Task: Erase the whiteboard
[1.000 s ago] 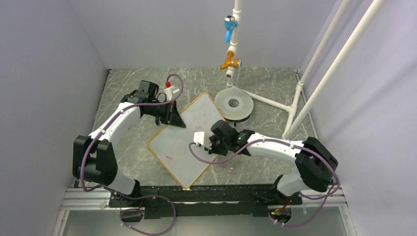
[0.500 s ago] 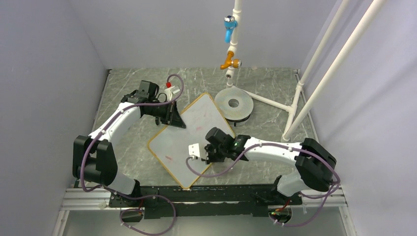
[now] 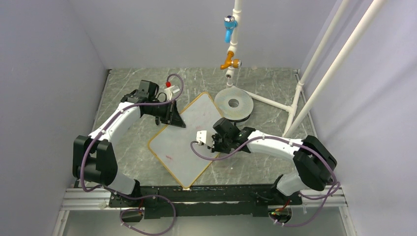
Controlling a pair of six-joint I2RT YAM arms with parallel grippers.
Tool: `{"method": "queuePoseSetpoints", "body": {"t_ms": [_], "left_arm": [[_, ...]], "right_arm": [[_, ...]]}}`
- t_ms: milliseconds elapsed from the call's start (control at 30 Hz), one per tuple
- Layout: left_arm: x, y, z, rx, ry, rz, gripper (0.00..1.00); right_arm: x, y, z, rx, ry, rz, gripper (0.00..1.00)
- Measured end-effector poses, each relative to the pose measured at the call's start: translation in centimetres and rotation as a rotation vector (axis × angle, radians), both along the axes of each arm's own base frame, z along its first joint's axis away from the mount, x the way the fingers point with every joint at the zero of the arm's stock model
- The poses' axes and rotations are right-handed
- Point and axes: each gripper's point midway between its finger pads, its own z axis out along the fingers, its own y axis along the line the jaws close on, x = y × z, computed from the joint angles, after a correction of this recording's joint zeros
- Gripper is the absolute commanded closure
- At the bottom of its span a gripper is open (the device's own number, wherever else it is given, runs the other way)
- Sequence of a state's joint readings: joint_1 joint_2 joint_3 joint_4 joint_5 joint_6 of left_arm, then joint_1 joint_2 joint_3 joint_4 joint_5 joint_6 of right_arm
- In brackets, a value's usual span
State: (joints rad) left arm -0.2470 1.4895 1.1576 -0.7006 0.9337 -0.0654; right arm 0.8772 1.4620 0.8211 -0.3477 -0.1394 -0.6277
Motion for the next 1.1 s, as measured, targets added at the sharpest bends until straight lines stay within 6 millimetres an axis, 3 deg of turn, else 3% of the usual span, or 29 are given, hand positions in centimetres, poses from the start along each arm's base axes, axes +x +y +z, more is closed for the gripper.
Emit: {"method": "queuePoseSetpoints", "body": {"t_ms": [133,233,433,533,667,900,1100], "left_arm": [[0.0,0.0,0.0,0.000,-0.001,-0.001,1.00],[-0.1,0.0,0.0,-0.001,0.002,-0.004,1.00],[-0.4,-0.2,0.3,-0.014,-0.008,-0.029,1.00],[-0.4,-0.2,0.3,-0.014,-0.008,-0.030,1.00],[-0.3,-0.2,0.3,-0.011,-0.012,-0.027,1.00],[-0.1,0.0,0.2,0.002,-0.007,-0.008,1.00],[0.0,0.0,0.2,0.003,-0.004,-0.004,1.00]], "right_arm": [[0.1,-0.3,0.1,-0.013,0.002,0.005,1.00],[-0.9,0.0,0.0,-0.024,0.014,0.071,1.00],[-5.2,1.6,-1.0,-0.061,0.059,0.256,1.00],[-6.2,1.9,-1.7,-0.082,0.076,0.289,1.00],[-5.5,1.7,-1.8,-0.088,0.076,0.243,1.00],[-0.9,-1.1,-1.5,-0.089,0.065,0.006,1.00],[-0.3,-1.6,-1.5,-0.097,0.056,-0.025,1.00]]}}
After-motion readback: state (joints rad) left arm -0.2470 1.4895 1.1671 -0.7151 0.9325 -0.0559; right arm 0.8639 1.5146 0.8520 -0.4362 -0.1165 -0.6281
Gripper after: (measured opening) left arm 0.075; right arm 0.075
